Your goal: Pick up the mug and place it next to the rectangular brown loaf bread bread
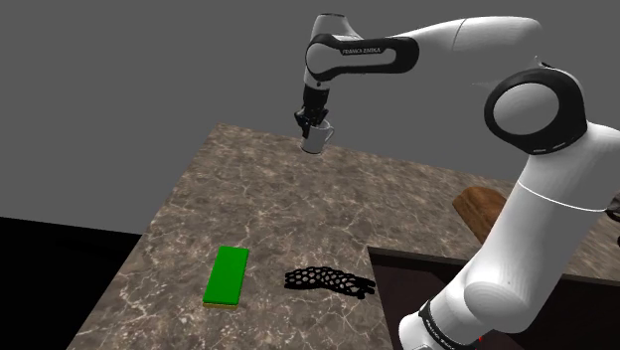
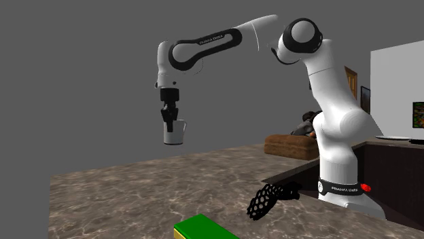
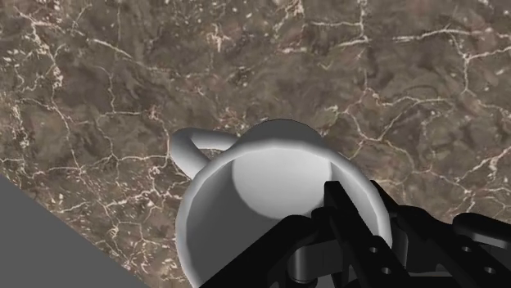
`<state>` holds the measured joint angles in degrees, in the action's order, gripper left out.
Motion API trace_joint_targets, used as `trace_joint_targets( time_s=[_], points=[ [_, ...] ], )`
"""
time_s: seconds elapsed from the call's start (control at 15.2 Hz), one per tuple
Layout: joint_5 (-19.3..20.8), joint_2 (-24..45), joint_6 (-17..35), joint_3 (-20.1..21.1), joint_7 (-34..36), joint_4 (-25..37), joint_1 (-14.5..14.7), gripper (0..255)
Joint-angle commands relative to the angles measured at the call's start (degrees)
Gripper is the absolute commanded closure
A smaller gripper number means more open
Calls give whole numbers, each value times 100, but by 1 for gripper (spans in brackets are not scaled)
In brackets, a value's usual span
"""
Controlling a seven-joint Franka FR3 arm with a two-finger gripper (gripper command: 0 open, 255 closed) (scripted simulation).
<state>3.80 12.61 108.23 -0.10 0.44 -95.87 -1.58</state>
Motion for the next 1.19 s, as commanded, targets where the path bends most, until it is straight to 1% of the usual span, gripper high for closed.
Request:
trace_joint_targets(
  time_s=[0.0,0.79,0.86,1.12],
  points=[
    [-3,-18,-166,2,-7,149,3,255],
    [-15,-19,-1089,4,-59,1071,9,255],
    [-15,-21,-1091,4,-60,1071,9,255],
    [-26,-724,-830,-148,-420,130,-214,255]
  ],
)
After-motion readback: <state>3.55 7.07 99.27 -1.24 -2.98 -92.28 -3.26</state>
